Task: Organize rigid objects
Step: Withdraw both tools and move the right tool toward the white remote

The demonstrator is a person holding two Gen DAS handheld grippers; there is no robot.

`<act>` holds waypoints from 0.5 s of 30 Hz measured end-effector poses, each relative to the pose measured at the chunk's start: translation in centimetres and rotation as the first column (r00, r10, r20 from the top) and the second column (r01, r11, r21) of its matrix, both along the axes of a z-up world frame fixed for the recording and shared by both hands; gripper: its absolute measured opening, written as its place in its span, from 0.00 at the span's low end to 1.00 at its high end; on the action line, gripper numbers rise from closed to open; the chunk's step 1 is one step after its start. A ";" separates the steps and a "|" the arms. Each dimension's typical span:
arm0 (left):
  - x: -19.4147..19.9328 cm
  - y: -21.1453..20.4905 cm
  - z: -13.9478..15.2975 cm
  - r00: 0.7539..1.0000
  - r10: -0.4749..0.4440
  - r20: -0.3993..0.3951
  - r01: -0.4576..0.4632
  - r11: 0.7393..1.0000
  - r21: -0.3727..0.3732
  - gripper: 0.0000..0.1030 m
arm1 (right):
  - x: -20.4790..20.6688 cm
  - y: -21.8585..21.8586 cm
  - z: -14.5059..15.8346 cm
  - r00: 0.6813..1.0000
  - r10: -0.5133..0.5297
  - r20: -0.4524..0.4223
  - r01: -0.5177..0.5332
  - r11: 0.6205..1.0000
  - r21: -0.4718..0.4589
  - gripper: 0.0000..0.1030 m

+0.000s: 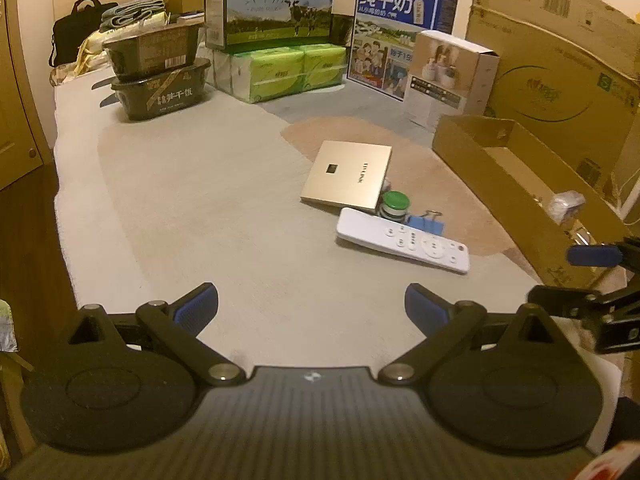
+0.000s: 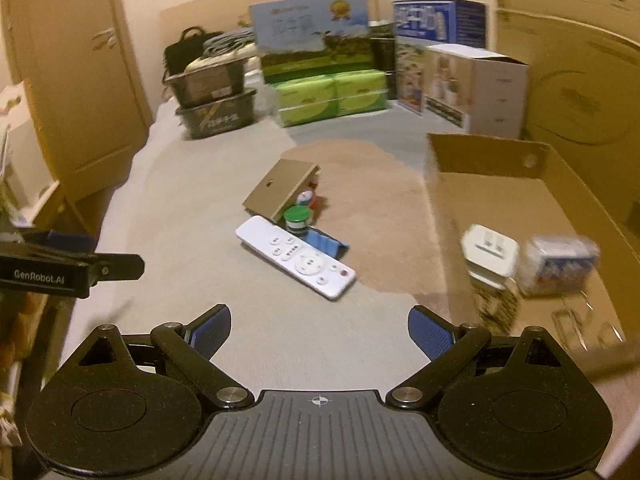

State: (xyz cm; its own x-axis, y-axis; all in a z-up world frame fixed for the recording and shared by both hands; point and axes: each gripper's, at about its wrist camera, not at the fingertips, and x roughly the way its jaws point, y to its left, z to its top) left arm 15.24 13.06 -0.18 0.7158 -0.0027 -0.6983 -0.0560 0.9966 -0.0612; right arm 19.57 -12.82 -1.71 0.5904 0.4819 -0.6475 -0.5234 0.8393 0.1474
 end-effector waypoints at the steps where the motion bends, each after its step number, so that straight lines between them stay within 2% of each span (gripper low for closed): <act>1: 0.4 0.2 -0.2 1.000 0.003 -0.002 -0.003 1.000 0.001 0.96 | 0.6 0.5 -0.4 1.000 0.018 0.003 -0.018 1.000 -0.008 0.89; 5: 2.1 0.9 -1.2 1.000 0.007 -0.009 -0.007 1.000 -0.004 0.96 | 2.8 2.2 -2.1 0.998 0.064 0.001 -0.064 0.997 -0.035 0.82; 15: 5.5 1.9 -3.4 1.000 0.002 -0.029 -0.002 1.000 -0.018 0.96 | 8.8 5.0 -6.4 0.985 0.168 -0.026 -0.170 0.979 -0.116 0.75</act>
